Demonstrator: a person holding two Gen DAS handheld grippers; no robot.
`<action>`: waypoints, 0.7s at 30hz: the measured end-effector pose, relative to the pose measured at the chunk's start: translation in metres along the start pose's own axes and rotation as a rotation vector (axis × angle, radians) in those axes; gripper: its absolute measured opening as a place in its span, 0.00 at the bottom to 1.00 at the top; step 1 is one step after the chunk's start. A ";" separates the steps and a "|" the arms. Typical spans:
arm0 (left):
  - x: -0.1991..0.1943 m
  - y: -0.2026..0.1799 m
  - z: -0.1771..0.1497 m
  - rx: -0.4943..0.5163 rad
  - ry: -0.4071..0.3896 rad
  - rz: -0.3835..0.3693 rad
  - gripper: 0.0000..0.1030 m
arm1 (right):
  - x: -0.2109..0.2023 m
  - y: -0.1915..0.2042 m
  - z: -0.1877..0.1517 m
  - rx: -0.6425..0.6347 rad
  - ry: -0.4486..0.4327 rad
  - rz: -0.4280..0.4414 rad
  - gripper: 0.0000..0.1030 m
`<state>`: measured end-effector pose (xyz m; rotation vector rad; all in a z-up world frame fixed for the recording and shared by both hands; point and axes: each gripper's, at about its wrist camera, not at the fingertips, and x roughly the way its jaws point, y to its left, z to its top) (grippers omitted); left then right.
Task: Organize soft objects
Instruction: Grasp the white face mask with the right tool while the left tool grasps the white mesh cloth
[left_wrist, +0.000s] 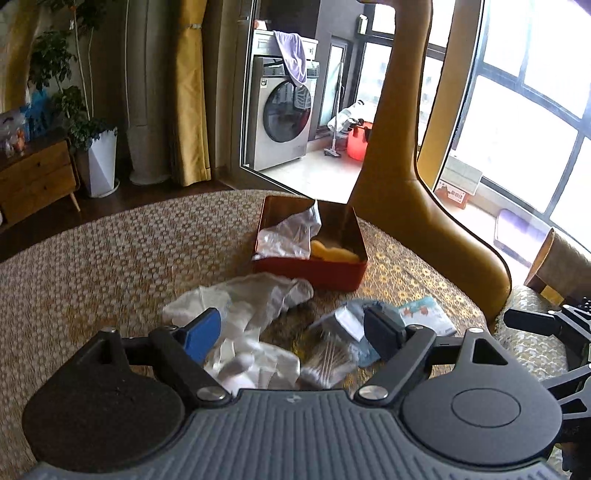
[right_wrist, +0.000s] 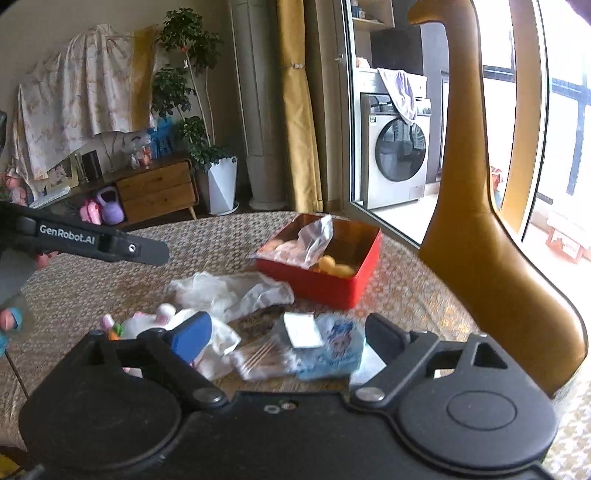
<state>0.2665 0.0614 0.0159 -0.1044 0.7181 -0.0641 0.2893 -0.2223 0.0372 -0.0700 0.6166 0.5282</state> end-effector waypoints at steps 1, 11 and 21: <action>-0.001 0.003 -0.006 -0.006 0.000 0.000 0.83 | 0.000 0.002 -0.004 0.002 0.003 0.004 0.90; 0.003 0.009 -0.051 -0.002 0.026 -0.008 0.95 | 0.000 0.010 -0.040 0.004 0.044 0.041 0.99; 0.014 0.030 -0.054 -0.060 0.061 -0.047 0.98 | 0.011 0.015 -0.066 0.011 0.110 0.076 0.99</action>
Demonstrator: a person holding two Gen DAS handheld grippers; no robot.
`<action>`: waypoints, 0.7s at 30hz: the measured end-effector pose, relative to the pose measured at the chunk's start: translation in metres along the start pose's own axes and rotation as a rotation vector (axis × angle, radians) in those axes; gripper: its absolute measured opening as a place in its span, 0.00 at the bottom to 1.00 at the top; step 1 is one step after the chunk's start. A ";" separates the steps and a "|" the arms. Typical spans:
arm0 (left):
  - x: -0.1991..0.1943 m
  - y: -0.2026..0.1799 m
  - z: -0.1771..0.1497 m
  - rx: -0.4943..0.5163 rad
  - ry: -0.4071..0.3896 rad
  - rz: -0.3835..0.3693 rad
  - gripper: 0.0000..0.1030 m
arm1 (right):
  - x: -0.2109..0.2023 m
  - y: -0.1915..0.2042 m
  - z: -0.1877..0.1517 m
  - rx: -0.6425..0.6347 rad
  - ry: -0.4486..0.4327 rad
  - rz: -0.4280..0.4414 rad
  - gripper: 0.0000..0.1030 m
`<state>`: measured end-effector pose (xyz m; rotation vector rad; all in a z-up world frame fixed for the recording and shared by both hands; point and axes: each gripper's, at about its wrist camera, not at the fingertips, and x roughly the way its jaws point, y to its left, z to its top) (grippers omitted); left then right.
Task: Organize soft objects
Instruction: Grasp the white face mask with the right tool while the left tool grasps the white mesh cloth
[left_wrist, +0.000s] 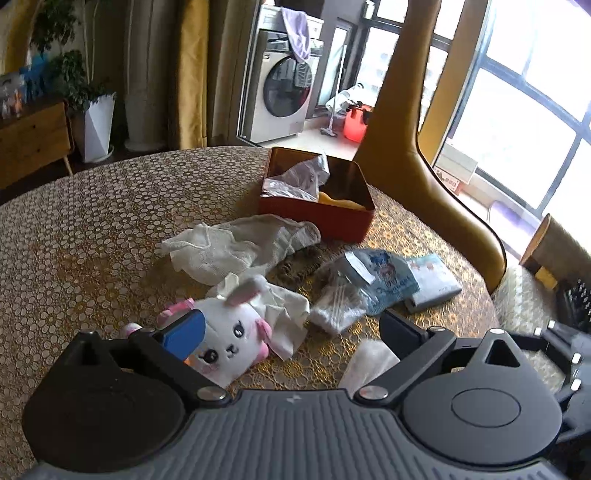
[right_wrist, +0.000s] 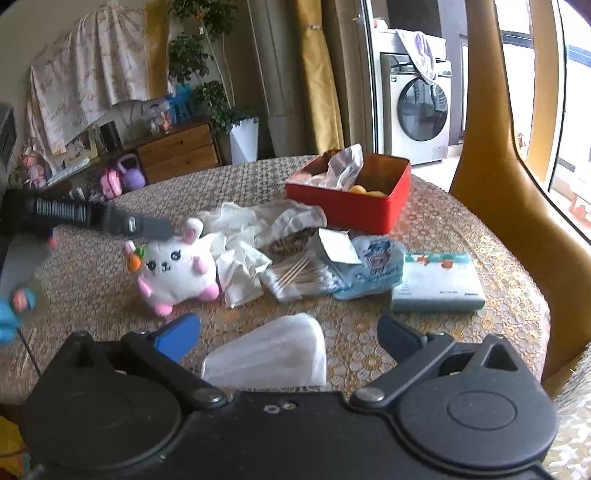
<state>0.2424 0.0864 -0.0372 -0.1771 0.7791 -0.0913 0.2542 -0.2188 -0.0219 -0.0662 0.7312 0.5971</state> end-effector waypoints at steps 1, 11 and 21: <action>0.001 0.004 0.005 -0.010 0.000 -0.001 0.98 | 0.002 0.000 -0.001 -0.002 0.005 0.001 0.99; 0.052 0.032 0.065 -0.047 0.064 0.139 0.98 | 0.035 0.006 -0.007 -0.007 0.071 0.033 1.00; 0.139 0.024 0.107 -0.122 0.199 0.179 0.98 | 0.071 0.009 -0.012 -0.035 0.144 0.062 1.00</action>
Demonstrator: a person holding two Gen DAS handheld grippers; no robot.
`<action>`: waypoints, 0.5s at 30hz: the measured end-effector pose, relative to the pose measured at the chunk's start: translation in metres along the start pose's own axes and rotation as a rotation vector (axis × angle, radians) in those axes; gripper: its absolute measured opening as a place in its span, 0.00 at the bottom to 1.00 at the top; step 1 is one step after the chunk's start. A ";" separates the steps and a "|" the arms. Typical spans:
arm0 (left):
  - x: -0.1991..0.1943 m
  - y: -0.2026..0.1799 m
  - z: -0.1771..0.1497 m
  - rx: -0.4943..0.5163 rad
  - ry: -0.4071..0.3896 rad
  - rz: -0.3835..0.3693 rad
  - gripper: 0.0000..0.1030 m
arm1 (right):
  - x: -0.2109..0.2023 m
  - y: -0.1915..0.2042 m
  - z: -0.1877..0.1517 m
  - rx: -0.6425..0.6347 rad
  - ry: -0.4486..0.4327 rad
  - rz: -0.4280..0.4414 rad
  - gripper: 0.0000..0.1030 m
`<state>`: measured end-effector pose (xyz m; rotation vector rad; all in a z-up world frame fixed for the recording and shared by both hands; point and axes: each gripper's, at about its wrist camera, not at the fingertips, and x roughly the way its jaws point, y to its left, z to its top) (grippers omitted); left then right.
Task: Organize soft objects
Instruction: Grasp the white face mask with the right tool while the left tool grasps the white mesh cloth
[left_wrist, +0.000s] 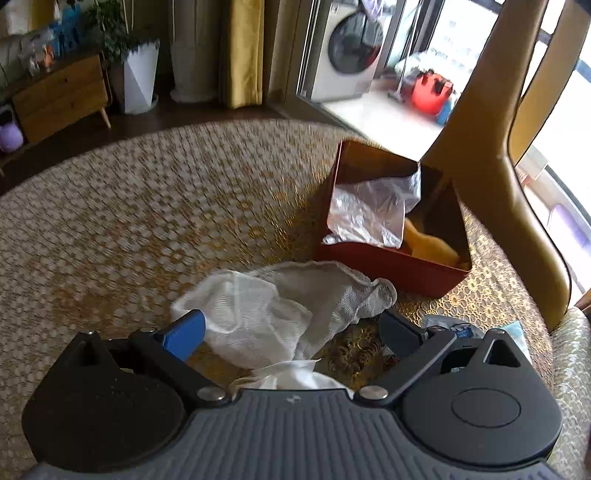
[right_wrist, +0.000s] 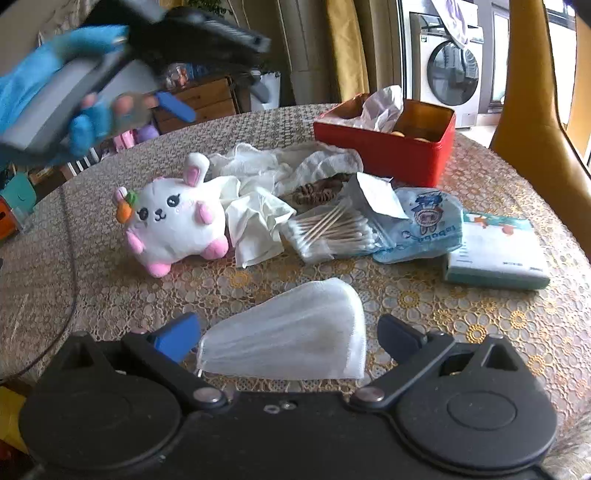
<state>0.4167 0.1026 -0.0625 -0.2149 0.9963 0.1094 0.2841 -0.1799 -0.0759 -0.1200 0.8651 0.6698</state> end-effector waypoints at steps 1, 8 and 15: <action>0.009 -0.004 0.002 -0.003 0.017 0.007 0.98 | 0.003 -0.001 0.001 -0.001 0.004 0.002 1.00; 0.062 -0.024 0.008 -0.043 0.095 0.066 0.98 | 0.022 -0.007 0.004 -0.027 0.041 0.020 1.00; 0.099 -0.023 0.012 -0.145 0.159 0.117 0.98 | 0.036 -0.004 0.003 -0.075 0.076 0.060 1.00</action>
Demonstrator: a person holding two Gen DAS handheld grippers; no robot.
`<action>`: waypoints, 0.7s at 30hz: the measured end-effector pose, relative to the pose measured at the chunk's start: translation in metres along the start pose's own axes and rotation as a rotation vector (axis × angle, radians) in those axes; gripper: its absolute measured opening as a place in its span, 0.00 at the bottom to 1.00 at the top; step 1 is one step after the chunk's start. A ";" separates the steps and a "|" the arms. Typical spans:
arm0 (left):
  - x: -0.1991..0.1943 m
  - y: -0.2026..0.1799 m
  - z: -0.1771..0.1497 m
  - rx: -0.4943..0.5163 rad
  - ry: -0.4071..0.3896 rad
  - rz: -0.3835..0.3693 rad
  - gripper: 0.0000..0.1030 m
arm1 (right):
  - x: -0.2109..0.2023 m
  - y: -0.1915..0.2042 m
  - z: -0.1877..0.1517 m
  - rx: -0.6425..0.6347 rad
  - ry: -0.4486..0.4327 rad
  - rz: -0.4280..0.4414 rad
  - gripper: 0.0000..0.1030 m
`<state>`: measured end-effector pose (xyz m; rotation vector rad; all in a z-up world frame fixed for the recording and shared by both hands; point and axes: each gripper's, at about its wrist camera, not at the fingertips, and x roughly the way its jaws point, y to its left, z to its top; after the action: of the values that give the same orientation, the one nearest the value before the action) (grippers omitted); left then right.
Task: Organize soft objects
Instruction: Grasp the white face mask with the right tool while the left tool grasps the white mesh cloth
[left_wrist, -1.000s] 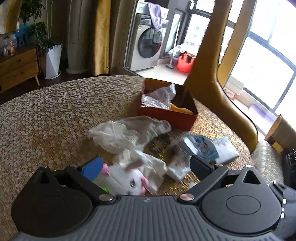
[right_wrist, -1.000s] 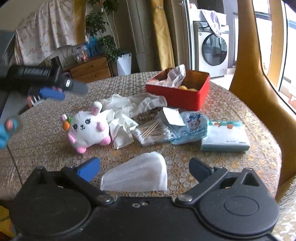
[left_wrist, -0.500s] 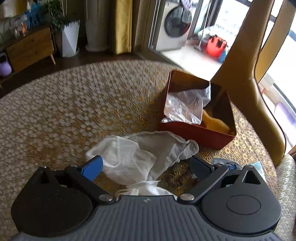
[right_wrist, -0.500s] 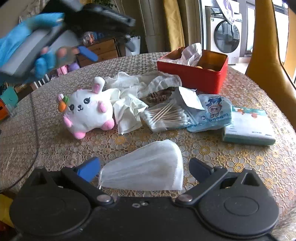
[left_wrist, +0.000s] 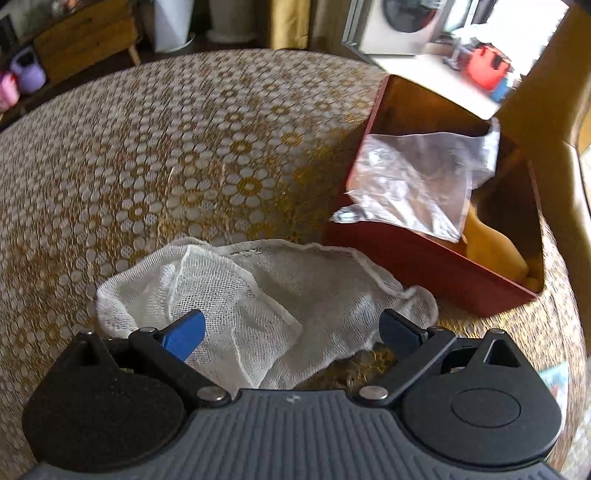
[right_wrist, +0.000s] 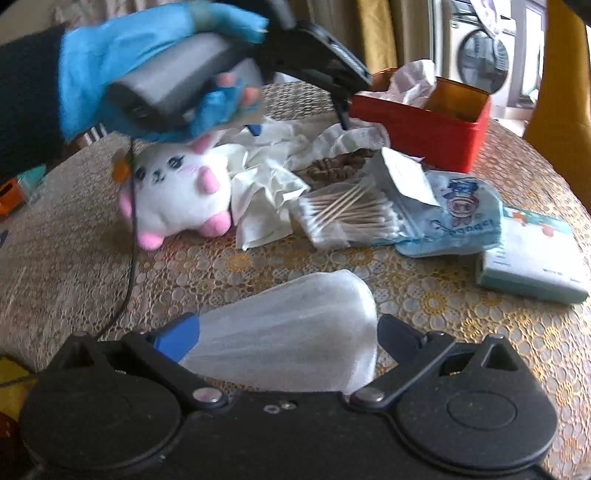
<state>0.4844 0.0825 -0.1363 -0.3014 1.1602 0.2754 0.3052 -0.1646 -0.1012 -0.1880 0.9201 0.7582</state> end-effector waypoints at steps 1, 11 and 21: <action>0.003 -0.001 0.001 -0.012 0.006 0.006 0.98 | 0.002 0.001 0.000 -0.009 0.005 0.002 1.00; 0.019 0.001 0.007 -0.055 0.052 0.060 0.91 | 0.012 -0.003 -0.001 -0.023 0.024 -0.005 0.99; 0.013 0.003 0.000 -0.018 -0.002 0.102 0.46 | 0.012 0.008 -0.003 -0.105 0.019 -0.069 0.80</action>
<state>0.4882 0.0856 -0.1483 -0.2582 1.1739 0.3762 0.3025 -0.1544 -0.1116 -0.3185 0.8881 0.7429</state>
